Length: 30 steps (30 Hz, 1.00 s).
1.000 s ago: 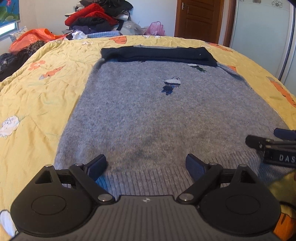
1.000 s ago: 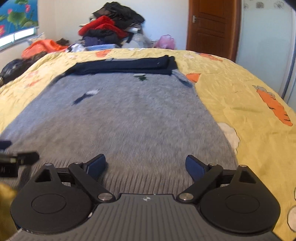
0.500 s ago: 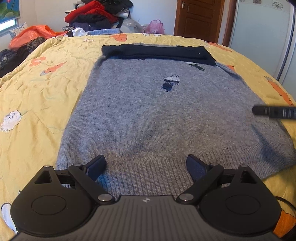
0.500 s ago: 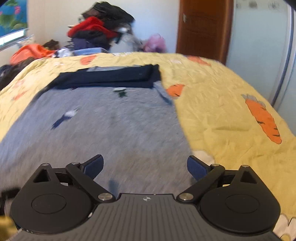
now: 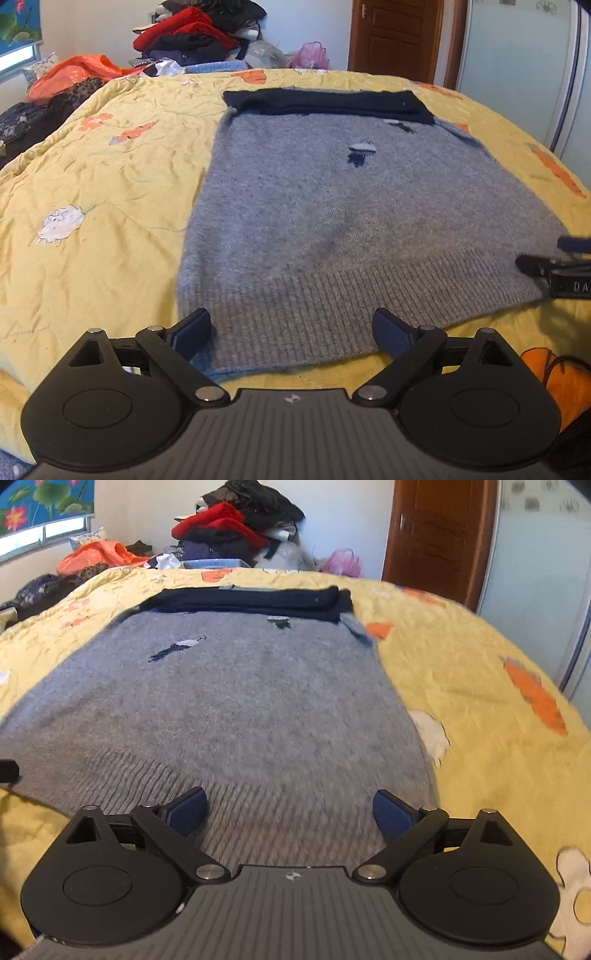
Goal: Fold small clothes
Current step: 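Move both open tools over the sweater toward its ribbed hem, then roll both tools and grasp the ribbed hem edge with both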
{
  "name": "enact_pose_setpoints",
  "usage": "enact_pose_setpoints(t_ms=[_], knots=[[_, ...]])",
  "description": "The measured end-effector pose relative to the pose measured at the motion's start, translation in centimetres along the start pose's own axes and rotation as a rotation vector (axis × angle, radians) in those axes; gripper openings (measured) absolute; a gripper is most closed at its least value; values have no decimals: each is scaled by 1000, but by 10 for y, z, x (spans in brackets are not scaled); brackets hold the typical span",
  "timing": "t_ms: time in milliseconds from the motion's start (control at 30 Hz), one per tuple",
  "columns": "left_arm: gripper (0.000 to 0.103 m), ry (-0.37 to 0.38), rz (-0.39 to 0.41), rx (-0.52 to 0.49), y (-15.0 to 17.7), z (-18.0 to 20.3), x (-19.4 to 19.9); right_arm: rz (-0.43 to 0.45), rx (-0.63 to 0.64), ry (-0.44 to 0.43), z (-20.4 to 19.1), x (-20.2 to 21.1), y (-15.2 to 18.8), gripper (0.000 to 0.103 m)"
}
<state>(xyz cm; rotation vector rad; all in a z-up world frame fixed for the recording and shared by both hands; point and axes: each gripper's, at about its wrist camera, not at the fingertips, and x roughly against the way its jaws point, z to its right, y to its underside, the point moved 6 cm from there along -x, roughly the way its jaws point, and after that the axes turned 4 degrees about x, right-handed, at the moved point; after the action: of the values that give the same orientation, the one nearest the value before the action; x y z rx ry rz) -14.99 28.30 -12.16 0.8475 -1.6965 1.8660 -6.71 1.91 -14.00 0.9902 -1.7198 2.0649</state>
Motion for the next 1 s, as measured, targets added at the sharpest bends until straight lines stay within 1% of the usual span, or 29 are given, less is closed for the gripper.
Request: enact_pose_setpoints(t_ms=[67,133,200,267,333,400,467,567,600,633,700,767,833,933,1000], knots=[[95,-5,-3,31,-5,-12,7,26,-38,-16,12,16,-2,94],[95,-2,-27,79,-8,-27,9,40,-86,-34,29,30,-3,96],[95,8,-51,150,-9,-45,7,18,-146,-61,52,36,-1,98],[95,40,-85,223,-8,-60,2,-15,-236,-110,75,37,2,97],[95,114,-114,318,-8,-72,-2,-55,-345,-182,94,34,8,97],[95,196,-131,405,-12,-80,-3,-113,-456,-277,107,27,13,97],[95,333,-169,506,-15,-83,-6,-144,-542,-358,114,19,17,96],[95,534,-259,630,-12,-81,-17,-151,-597,-451,119,14,17,97],[95,574,-278,669,-9,-82,-20,-168,-612,-488,120,12,16,97],[95,603,-274,700,-7,-83,-21,-191,-638,-531,120,10,16,97],[95,670,-291,751,-4,-86,-25,-236,-686,-607,120,6,15,96],[95,724,-308,805,-2,-90,-29,-266,-700,-648,117,4,14,96],[95,755,-314,831,-3,-94,-31,-276,-701,-666,116,3,13,96],[95,767,-317,856,-6,-99,-34,-280,-716,-684,117,0,10,96],[95,745,-317,854,-10,-104,-36,-278,-714,-692,118,-3,9,96]])
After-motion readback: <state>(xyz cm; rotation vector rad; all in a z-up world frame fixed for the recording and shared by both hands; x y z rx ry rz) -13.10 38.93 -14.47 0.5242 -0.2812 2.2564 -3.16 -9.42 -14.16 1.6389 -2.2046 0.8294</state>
